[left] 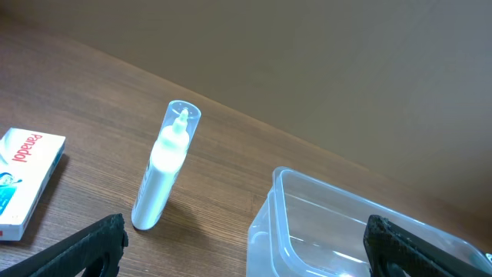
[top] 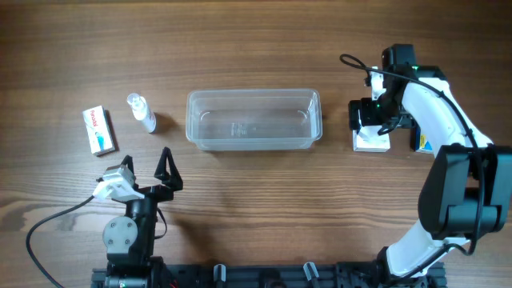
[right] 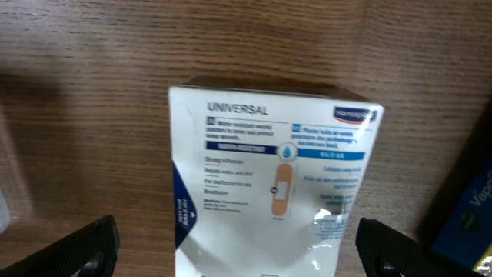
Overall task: Pack container
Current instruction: 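Lower the right gripper and grasp the white Hansaplast box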
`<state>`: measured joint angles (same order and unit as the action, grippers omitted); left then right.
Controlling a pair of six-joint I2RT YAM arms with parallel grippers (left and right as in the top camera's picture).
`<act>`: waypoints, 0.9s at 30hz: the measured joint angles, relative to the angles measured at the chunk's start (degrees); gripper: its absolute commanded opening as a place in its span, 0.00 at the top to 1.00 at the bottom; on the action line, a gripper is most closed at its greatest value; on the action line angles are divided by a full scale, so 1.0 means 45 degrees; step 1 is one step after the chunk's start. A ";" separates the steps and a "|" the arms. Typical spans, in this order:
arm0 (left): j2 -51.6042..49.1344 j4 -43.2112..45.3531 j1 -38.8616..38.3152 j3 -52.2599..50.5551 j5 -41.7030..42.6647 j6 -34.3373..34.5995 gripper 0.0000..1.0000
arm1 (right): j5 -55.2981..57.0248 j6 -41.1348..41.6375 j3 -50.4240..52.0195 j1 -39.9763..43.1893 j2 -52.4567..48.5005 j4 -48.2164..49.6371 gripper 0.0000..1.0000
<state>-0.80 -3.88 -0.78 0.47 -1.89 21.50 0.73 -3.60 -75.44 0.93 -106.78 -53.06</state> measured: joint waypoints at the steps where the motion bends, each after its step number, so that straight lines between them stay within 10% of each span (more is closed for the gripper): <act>1: 0.0000 0.0000 0.0000 0.0000 0.0000 0.0000 0.00 | 0.0063 -0.0039 0.0000 0.0005 -0.0034 0.0000 0.00; 23: 0.0000 0.0000 0.0000 0.0000 0.0000 0.0000 0.00 | 0.0763 -0.0131 0.0068 0.0005 -0.1681 0.0899 0.01; 27: 0.0000 0.0000 0.0000 0.0000 0.0000 0.0000 0.00 | 0.0753 -0.0185 0.0073 0.0005 -0.1724 0.0894 0.29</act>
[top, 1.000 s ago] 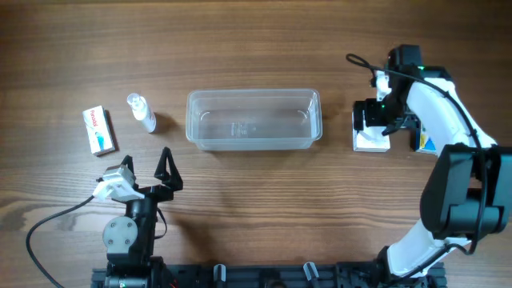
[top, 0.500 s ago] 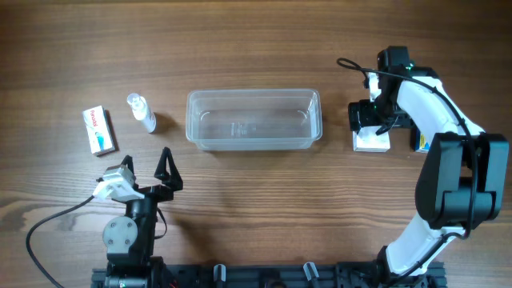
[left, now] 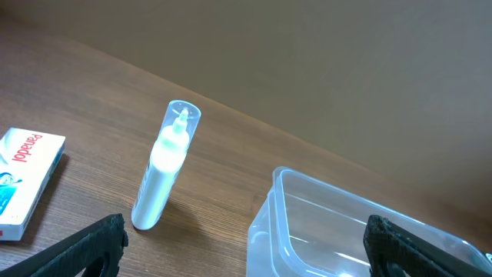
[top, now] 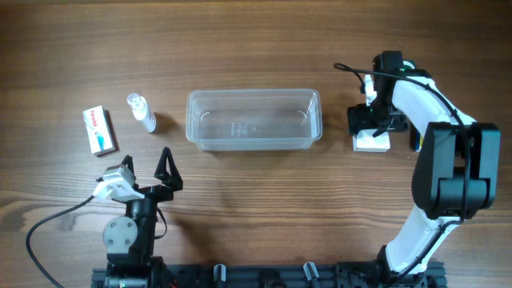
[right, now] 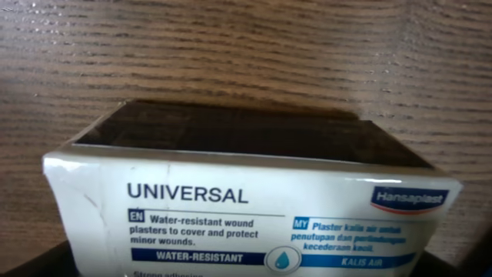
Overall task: Pack container
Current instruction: 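Lower the right gripper and grasp the white Hansaplast box, then carry the Hansaplast box into the container's right end and release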
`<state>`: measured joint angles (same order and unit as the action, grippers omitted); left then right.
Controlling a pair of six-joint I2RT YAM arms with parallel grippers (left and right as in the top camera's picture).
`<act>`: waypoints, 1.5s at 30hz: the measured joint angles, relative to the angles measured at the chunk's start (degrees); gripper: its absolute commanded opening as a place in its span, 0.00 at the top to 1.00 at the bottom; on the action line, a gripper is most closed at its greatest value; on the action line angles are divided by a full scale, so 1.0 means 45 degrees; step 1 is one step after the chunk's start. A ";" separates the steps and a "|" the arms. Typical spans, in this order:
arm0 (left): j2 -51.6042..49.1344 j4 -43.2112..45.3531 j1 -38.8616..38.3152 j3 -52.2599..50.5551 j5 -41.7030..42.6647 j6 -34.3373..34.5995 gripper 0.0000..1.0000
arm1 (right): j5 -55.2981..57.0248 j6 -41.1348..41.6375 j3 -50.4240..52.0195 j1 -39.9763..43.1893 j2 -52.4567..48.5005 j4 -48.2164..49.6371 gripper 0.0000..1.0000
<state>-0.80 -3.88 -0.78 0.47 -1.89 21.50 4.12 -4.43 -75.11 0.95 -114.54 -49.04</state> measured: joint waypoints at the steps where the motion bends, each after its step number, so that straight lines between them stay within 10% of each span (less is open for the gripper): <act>1: 0.0000 0.0000 0.0000 0.0000 0.0000 0.0000 0.00 | 0.0000 -0.0005 0.0000 0.0000 0.0000 -0.0015 0.34; 10: 0.0000 0.0000 0.0000 0.0000 0.0000 0.0000 0.00 | 0.0087 0.0340 -0.0933 0.0000 -0.0044 -0.1938 0.41; 20: 0.0000 0.0000 0.0000 0.0000 0.0000 0.0000 0.00 | -0.2875 0.2006 -0.8111 -0.1297 -0.0170 -0.7354 0.40; 31: 0.0000 0.0000 0.0000 0.0000 0.0000 0.0000 0.00 | -0.3055 0.6013 -0.8272 -0.6169 -0.0170 -0.6761 0.40; 45: 0.0000 0.0000 0.0000 0.0000 0.0000 0.0000 0.00 | -0.0787 0.7461 -0.5629 -0.6441 -0.0175 -0.4507 0.36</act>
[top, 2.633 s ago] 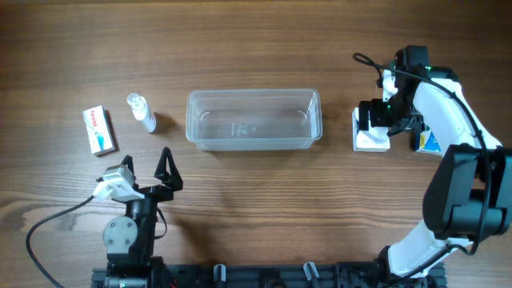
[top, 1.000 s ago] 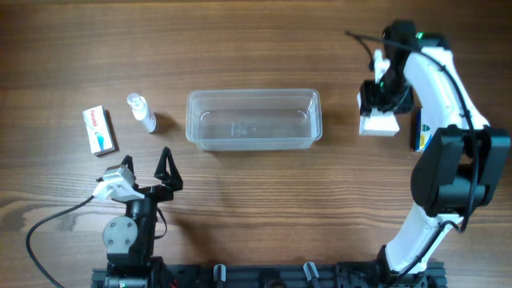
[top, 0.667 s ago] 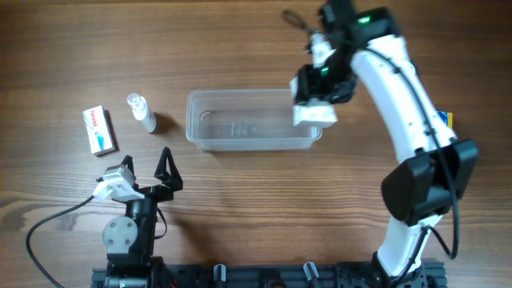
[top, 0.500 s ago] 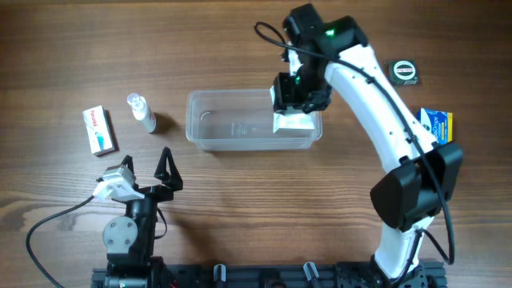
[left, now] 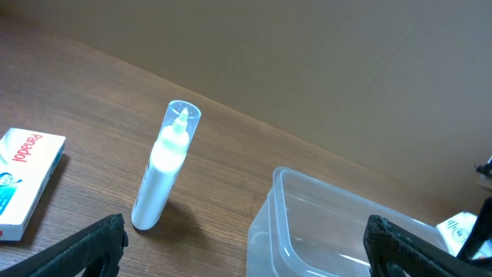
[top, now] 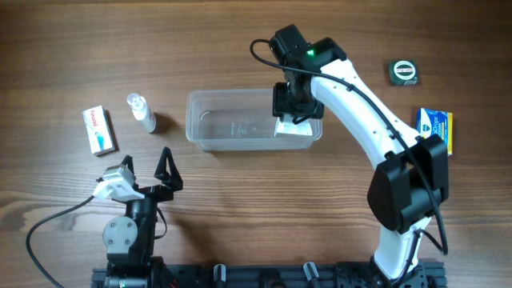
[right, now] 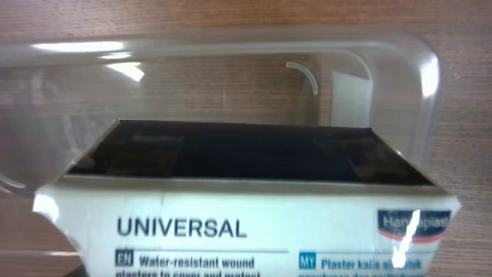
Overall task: Pack container
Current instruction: 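Carry the Hansaplast box into the container's right end and release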
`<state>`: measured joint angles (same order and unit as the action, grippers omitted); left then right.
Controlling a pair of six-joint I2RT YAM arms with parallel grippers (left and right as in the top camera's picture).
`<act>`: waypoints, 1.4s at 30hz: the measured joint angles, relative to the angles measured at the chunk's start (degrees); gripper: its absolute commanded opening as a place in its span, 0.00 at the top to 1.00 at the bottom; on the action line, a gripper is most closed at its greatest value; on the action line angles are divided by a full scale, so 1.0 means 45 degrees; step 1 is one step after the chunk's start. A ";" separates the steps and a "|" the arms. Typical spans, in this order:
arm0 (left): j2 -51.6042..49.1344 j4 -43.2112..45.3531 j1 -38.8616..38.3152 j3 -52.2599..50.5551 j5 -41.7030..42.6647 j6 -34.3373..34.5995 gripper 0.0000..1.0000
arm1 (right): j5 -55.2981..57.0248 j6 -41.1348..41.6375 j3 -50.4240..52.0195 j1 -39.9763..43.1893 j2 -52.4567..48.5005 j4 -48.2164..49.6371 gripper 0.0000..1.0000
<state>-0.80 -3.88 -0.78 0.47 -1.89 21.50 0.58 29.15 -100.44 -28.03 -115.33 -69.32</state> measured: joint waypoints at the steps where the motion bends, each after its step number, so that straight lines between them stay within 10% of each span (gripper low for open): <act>1: 0.0000 0.0000 0.0000 0.0000 0.0000 0.0000 0.00 | 0.0005 0.0000 0.0151 0.0000 0.0000 0.0107 0.36; 32: 0.0000 0.0000 0.0000 0.0000 -0.0005 0.0000 0.00 | 0.1127 -0.1287 -0.1020 0.0277 -0.0194 -0.0413 0.19; 42: 0.0000 0.0000 0.0000 0.0000 0.0000 0.0000 0.00 | 0.3361 -0.2846 -0.4430 0.5727 0.0466 -0.5017 0.07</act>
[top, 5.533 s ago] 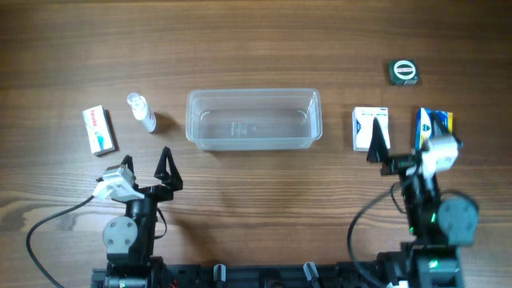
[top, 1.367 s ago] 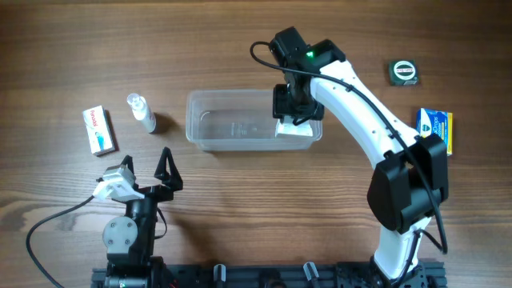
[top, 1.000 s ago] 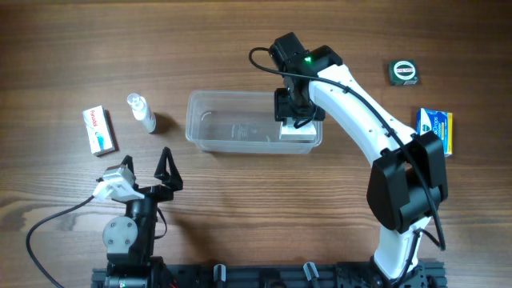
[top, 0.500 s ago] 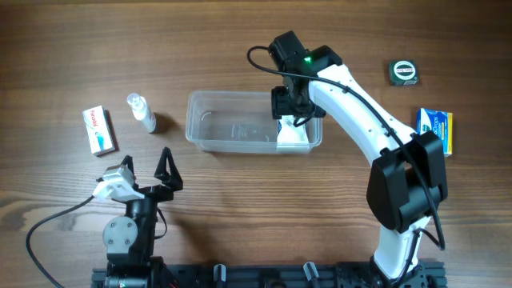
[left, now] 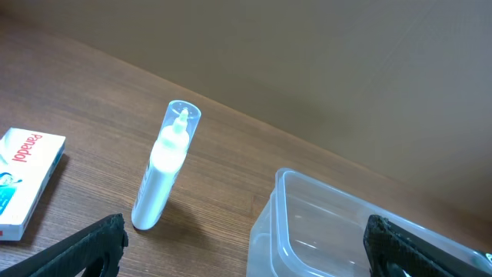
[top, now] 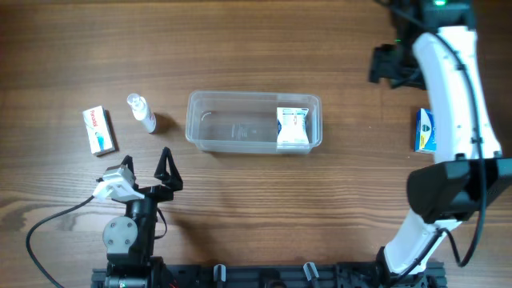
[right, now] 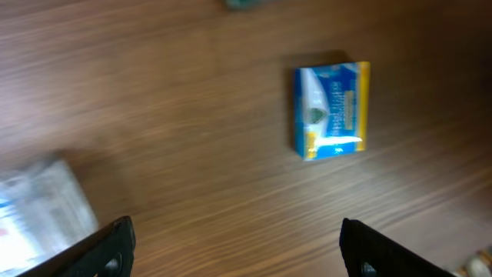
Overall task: Pack container
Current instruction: 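Carry the Hansaplast box into the container's right end and release, then move the right gripper to the blue Vicks VapoDrops box and grasp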
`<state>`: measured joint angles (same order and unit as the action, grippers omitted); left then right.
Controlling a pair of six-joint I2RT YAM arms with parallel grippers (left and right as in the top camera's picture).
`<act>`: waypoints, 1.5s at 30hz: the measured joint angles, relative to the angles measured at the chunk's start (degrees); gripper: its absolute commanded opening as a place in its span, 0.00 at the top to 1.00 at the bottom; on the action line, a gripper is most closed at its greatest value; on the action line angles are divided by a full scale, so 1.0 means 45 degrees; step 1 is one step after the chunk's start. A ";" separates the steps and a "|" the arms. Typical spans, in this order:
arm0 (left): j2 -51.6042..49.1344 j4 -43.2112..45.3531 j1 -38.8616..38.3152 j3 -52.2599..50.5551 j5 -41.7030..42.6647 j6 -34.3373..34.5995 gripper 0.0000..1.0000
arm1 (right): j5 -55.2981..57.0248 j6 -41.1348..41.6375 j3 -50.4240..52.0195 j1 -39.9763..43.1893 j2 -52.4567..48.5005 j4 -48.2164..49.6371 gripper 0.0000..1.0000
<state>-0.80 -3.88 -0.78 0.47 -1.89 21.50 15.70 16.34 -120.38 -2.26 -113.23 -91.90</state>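
The clear plastic container [top: 240, 120] stands mid-table, and its near corner shows in the left wrist view [left: 338, 231]. A white plaster box [top: 293, 128] lies in its right end, blurred at the left edge of the right wrist view [right: 38, 211]. My right gripper [top: 390, 67] hangs open and empty at the far right [right: 238, 250]. Below it on the wood lies a blue and yellow box [right: 330, 109], also seen from overhead [top: 425, 130]. My left gripper [top: 166, 170] rests open near the front [left: 246, 250].
A small spray bottle [top: 142, 112] stands left of the container, upright in the left wrist view [left: 165, 165]. A white Panadol box [top: 98, 130] lies further left [left: 23, 181]. A green object [right: 244, 3] peeks in at the right wrist view's top edge.
My right gripper held the plaster box over the container's right end. The box now lies inside the container, and the gripper is open at the far right. The left arm is unchanged.
My right gripper stood open over the plaster box right of the container, then was down around it. Later it held the box over the container's right end. Now the box lies in the container and the gripper is open, back at the right.
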 measured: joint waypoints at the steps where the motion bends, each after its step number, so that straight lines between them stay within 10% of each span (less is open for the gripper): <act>1: 0.0000 0.0000 0.0000 0.0000 0.0000 0.0000 0.00 | -0.0160 -0.0597 0.0005 0.0942 -0.0005 -0.0010 0.04; 10: 0.0000 0.0000 0.0000 0.0005 0.0000 0.0000 0.00 | -0.1744 -0.4337 0.2846 0.5270 0.0005 0.3007 0.00; 20: 0.0000 0.0000 0.0000 0.0000 0.0000 0.0000 0.00 | -0.1817 -0.5187 0.7810 0.5503 -0.0005 0.7135 0.00; 37: 0.0000 0.0000 0.0000 0.0000 0.0000 0.0000 0.00 | -0.2297 -0.5795 0.8340 0.6071 -0.1268 0.8937 0.00; 41: 0.0000 0.0000 0.0000 0.0000 0.0000 0.0000 0.00 | -0.2395 -0.5727 0.8340 0.6071 -0.1297 0.8966 0.27; 45: 0.0000 0.0000 0.0000 0.0000 0.0000 0.0000 0.00 | -0.2399 -0.5600 0.8340 0.6071 -0.1292 0.8961 0.28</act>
<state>-0.80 -3.88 -0.78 0.47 -1.89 21.50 4.91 -8.86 -82.85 25.06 -119.04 -51.57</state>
